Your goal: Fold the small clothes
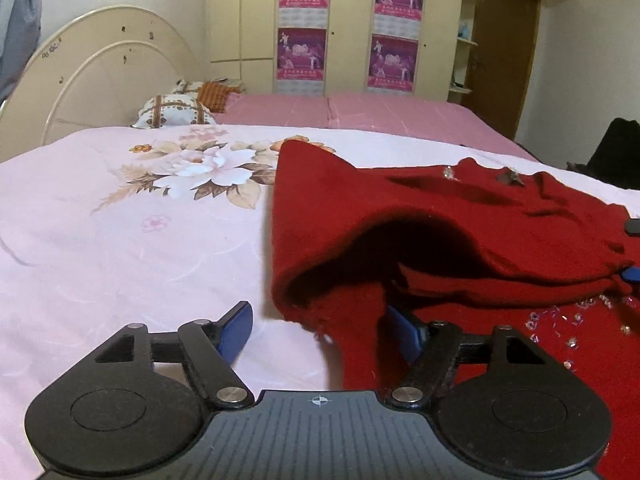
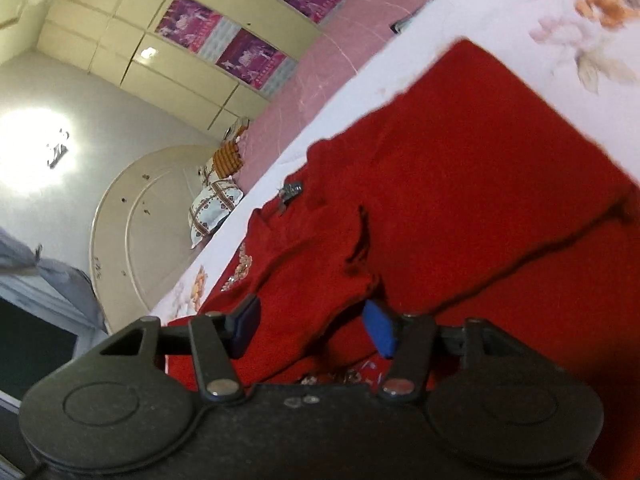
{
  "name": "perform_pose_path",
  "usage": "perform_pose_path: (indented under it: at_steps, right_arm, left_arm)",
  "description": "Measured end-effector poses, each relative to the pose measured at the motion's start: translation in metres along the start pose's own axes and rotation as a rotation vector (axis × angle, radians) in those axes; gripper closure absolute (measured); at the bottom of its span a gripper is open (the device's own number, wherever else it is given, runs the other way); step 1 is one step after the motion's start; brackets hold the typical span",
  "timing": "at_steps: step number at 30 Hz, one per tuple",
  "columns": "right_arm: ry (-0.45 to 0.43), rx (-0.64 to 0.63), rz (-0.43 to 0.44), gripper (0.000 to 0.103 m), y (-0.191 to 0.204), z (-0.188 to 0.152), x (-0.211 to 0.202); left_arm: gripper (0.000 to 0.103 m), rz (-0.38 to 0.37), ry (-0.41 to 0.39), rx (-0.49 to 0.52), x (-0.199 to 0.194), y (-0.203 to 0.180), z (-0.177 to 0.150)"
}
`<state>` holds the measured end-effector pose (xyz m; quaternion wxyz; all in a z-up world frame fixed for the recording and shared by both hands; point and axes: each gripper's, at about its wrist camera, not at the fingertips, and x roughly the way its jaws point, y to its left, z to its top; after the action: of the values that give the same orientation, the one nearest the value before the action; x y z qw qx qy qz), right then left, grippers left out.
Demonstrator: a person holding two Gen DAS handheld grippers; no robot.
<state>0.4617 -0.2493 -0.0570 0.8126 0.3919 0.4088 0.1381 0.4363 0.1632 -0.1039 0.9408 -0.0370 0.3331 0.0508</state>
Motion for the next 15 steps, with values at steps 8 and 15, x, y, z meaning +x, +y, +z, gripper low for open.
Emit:
perform_pose_path:
  at_steps: [8,15]
  right_arm:
    - [-0.023,-0.203,-0.122,0.097,0.014,0.012,0.009]
    - [-0.183,-0.43,-0.221,0.097,0.017,0.023,-0.057]
  left_arm:
    - [0.054,-0.026,-0.005,0.007,-0.002,-0.005,0.006]
    - [0.081,-0.055,-0.009,0.088,-0.003,-0.018,0.005]
